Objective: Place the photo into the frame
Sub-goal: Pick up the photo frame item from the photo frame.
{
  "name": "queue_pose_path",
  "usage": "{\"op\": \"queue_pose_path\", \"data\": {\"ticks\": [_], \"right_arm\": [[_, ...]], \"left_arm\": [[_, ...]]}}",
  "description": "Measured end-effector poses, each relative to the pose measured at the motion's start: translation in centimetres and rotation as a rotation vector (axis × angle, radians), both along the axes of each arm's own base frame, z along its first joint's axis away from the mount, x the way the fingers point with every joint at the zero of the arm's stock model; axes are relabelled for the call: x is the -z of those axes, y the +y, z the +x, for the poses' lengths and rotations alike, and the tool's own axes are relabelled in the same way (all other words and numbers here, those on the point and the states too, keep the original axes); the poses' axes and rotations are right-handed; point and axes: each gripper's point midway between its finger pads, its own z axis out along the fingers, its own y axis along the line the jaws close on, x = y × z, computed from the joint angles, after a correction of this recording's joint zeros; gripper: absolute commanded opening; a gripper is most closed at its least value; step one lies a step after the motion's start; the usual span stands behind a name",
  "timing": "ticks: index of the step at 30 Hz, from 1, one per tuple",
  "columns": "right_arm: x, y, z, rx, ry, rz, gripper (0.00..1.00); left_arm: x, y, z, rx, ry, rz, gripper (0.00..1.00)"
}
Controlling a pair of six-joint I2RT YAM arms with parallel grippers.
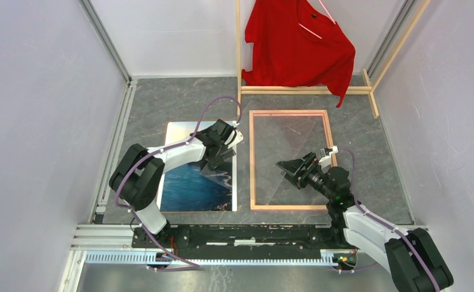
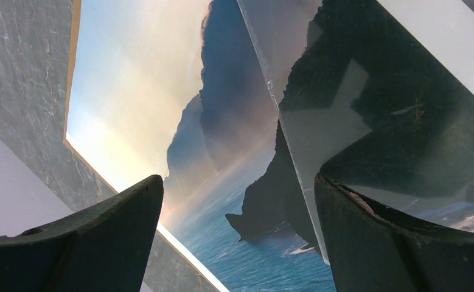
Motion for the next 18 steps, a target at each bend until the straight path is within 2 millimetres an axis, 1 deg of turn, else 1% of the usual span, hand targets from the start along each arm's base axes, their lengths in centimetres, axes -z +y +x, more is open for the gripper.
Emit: {"op": "queue_pose_path", "data": {"ticks": [4, 9, 13, 18], "right_arm": [[0.4, 0.0, 0.3, 0.01, 0.011, -0.007, 0.9], [1.5, 0.0, 0.5, 0.02, 0.032, -0.032, 0.84], [2.7, -0.1, 0.8, 0.041, 0.05, -0.072, 0.73], [4.0, -0.2, 1.2, 0.082, 0.07, -0.133, 0.64]], "left_arm": [[0.0, 0.0, 0.0, 0.001, 0.002, -0.001, 1.0], [0.0, -0.1, -0.1, 0.002, 0.003, -0.003, 1.0], [0.3, 0.0, -0.3, 0.006, 0.012, -0.003, 1.0], [0.2, 0.1, -0.6, 0.007, 0.013, -0.007, 1.0]]}}
